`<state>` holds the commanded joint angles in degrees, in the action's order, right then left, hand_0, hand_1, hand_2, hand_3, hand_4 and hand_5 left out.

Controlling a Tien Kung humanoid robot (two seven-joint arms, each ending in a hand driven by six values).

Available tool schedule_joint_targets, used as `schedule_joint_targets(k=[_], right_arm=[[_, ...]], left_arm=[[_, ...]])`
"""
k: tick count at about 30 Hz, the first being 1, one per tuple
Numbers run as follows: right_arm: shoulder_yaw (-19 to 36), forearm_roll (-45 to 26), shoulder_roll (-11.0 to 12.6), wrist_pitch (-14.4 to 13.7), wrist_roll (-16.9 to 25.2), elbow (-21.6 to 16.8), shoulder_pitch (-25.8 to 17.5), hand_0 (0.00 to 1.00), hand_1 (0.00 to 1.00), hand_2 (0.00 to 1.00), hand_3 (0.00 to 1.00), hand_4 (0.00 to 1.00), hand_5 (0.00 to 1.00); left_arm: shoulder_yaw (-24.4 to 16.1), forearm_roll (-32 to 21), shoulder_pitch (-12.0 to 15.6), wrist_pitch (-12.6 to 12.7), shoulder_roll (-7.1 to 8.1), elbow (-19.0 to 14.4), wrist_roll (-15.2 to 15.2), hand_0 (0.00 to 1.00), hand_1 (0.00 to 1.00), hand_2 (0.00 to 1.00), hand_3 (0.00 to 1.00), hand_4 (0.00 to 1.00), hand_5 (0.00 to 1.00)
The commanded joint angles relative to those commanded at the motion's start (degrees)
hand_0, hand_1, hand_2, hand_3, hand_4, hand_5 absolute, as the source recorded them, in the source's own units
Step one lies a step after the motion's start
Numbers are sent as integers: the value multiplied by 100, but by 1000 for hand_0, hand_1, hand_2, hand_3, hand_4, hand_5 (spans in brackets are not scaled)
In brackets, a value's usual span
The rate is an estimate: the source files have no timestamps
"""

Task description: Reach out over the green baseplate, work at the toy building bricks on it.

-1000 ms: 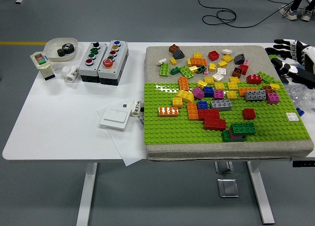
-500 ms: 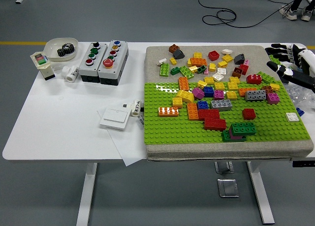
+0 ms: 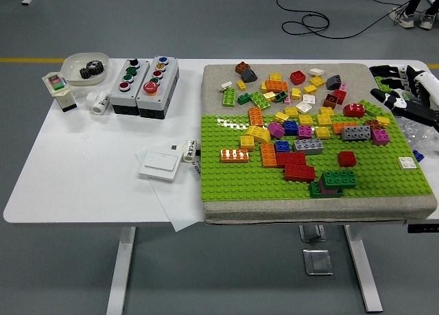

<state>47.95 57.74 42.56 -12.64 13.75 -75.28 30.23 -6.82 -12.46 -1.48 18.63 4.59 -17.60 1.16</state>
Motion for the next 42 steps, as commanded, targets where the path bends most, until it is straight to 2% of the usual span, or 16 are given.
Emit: schedule_joint_targets(k=[42], right_arm=[[-31,-31,-19,50,-12,17,109,819,778,797,803,906,592]], left_arm=[[210,-389,-107,-43,-32,1,146,627,723,705,561,599,617]])
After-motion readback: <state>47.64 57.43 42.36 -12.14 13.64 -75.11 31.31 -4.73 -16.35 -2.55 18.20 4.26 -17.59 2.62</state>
